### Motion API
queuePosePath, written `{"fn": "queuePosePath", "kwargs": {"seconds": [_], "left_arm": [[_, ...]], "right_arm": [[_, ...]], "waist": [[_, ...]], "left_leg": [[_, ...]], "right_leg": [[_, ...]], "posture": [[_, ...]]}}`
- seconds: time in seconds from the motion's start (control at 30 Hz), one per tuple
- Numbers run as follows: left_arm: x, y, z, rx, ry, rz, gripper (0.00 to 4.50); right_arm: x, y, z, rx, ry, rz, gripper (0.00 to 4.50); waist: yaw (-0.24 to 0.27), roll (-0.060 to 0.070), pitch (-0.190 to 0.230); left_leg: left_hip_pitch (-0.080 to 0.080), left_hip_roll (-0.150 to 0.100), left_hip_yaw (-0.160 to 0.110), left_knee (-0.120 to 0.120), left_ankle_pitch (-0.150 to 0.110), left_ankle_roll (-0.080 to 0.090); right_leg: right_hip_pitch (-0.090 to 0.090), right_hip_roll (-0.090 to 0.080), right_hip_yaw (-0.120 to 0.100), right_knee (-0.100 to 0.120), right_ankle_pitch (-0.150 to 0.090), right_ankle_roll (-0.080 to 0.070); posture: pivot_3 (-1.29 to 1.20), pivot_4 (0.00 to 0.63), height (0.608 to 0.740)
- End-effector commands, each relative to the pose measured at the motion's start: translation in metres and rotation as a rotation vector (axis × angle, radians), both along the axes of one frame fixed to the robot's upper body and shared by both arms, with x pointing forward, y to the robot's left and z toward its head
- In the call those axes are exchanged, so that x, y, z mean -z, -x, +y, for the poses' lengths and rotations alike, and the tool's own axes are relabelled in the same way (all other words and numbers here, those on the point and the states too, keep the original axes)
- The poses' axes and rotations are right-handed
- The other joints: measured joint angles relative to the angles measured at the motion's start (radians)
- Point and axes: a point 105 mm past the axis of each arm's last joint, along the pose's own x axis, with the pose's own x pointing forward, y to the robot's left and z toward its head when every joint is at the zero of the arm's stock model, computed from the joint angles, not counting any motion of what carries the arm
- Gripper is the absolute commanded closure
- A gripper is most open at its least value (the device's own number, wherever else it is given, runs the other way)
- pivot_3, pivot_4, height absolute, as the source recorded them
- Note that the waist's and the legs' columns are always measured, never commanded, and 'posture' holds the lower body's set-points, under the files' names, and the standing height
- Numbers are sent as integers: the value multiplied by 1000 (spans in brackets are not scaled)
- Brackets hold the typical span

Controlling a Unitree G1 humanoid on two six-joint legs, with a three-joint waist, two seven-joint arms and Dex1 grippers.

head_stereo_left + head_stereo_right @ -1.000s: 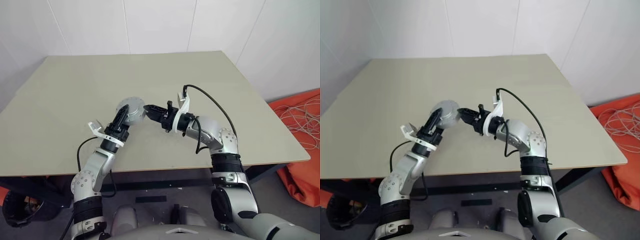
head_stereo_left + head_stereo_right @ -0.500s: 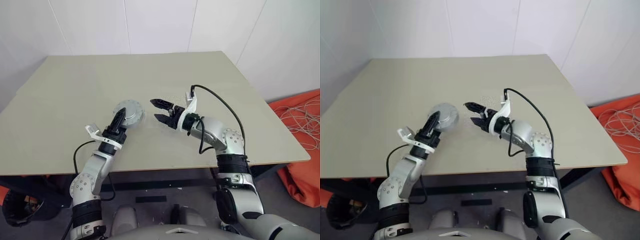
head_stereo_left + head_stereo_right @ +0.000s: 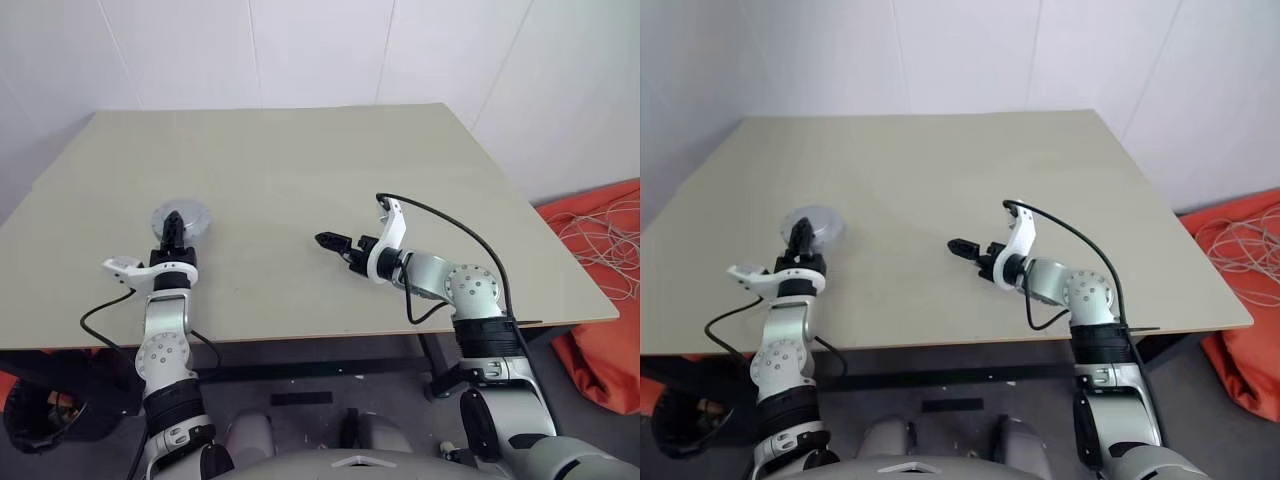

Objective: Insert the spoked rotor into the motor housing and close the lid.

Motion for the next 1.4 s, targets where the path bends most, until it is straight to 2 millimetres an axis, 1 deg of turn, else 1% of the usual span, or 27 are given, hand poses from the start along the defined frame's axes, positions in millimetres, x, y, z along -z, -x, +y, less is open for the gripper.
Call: {"fn": "queuePosePath", "kwargs": {"seconds": [0.03, 0.17, 0.4, 0.67, 0.93, 1.0, 1.1, 1.13, 1.17, 1.2, 1.4], "left_arm": [[-22, -1, 5, -49, -9, -57, 2380], [-20, -2, 12, -103, 36, -19, 2380], [-11, -9, 18, -148, 73, 51, 2380], [16, -9, 29, -213, 90, 186, 2380], [36, -1, 36, -250, 67, 302, 2380], [37, 0, 34, -243, 65, 308, 1644], [34, 2, 29, -228, 64, 306, 828], [34, 2, 28, -225, 63, 308, 436], [34, 3, 28, -224, 63, 310, 162], [34, 4, 27, -222, 63, 315, 38], [36, 17, 23, -235, 69, 367, 38]], "right_arm": [[-17, -2, 5, -24, -20, -70, 0], [-17, -2, 4, -25, -18, -72, 0], [-17, -2, 3, -24, -14, -70, 0], [-17, -1, 5, -20, -21, -65, 0], [-17, -1, 7, -20, -24, -63, 0], [-17, -1, 7, -20, -26, -63, 0], [-17, -1, 8, -23, -28, -62, 0], [-17, -1, 8, -23, -28, -62, 0], [-17, -1, 8, -24, -28, -61, 0], [-17, -1, 9, -25, -28, -60, 0], [-17, -1, 9, -26, -29, -57, 0]], "waist": [[1, -2, 0], [1, -7, 0], [0, -8, -1], [-3, -8, -1], [-5, -8, -1], [-5, -8, -1], [-6, -7, -2], [-6, -7, -2], [-6, -7, -2], [-6, -6, -2], [-7, -6, -2]], "left_leg": [[0, 0, 0, 0, 0, 0], [0, 1, 0, 0, 0, 0], [1, 1, -1, 0, 0, 0], [1, 1, -1, 0, 0, 0], [3, 1, -1, 0, 0, 0], [4, 1, -1, 0, 0, 0], [6, 1, 0, 0, 0, 0], [6, 1, 0, 0, 0, 0], [6, 1, 0, 0, 0, 0], [6, 1, 0, 0, 0, 0], [6, 1, 0, 0, -1, 1]], "right_leg": [[0, -1, 0, 0, 0, 0], [0, -2, 0, 0, 0, 0], [1, -1, 0, 1, 0, 0], [1, -1, 0, 1, 0, 0], [1, -1, 0, 2, 0, 0], [2, -1, 0, 2, 0, 0], [4, -1, 1, 2, 0, 0], [4, -1, 1, 2, 0, -1], [4, -1, 1, 2, -1, -2], [4, -1, 1, 2, -2, -3], [4, -1, 2, 1, -2, -3]], "posture": [[0, 0, 740], [0, 0, 740], [0, 0, 740], [0, 0, 740], [0, 0, 740], [0, 0, 740], [0, 0, 740], [0, 0, 740], [0, 0, 740], [0, 0, 740], [0, 0, 740]]}}
